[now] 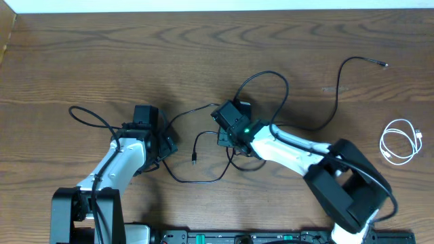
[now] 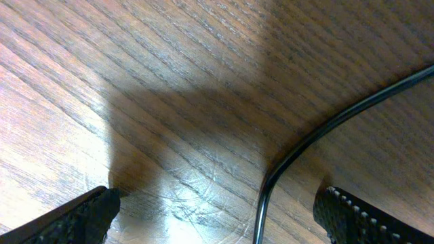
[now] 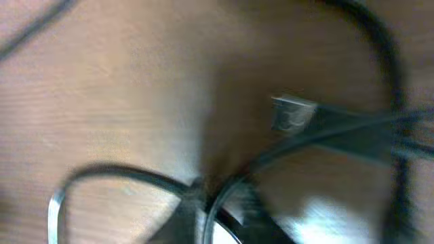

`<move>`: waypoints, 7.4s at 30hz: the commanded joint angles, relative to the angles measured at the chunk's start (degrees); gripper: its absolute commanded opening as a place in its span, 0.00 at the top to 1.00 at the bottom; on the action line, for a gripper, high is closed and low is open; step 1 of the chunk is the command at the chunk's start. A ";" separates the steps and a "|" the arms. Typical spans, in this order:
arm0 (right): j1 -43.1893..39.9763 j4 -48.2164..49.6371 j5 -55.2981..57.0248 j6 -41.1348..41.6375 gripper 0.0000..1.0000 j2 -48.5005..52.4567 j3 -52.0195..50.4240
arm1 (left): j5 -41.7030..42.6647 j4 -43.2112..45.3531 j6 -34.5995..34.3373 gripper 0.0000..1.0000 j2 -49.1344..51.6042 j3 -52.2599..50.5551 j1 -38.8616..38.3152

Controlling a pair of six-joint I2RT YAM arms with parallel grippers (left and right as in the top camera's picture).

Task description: Untangle cables

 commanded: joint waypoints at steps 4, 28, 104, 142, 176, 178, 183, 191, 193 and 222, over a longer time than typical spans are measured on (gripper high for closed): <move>0.07 1.95 0.24 0.61 0.99 4.98 -0.42 | -0.57 -0.83 0.35 0.02 1.97 -2.12 0.02; 0.04 -2.69 0.20 -18.99 0.99 -12.81 -0.42 | -0.57 -0.81 0.35 0.02 1.97 -2.12 0.02; -22.75 -4.72 -24.35 -39.89 0.99 -12.81 -0.42 | -0.57 -0.83 0.35 0.02 1.97 -2.12 0.02; -22.73 -8.39 5.29 -39.01 0.99 -12.81 -0.42 | -0.57 -0.83 0.33 0.02 1.97 -2.12 0.02; -22.34 -7.41 15.04 -39.06 0.37 -8.90 -0.44 | -0.57 -0.81 0.33 0.02 1.97 -2.12 0.02; -22.77 -7.34 15.26 -39.06 0.37 -7.89 -0.44 | -0.57 -0.81 0.35 0.02 1.97 -2.12 0.02; -24.24 -6.93 16.35 -39.06 0.36 -5.01 -0.44 | -0.57 -0.83 0.35 0.02 1.97 -2.12 0.02; -27.63 -7.48 23.17 -39.06 0.36 -1.20 -0.46 | -0.57 -0.81 0.35 0.02 1.97 -2.12 0.02; -28.63 -7.50 23.15 -39.04 0.36 -0.46 -0.46 | -0.57 -0.83 0.33 0.02 1.97 -2.12 0.02; -40.44 -11.23 23.19 -38.97 0.93 0.92 -0.48 | -0.57 -0.81 0.35 0.02 1.97 -2.12 0.02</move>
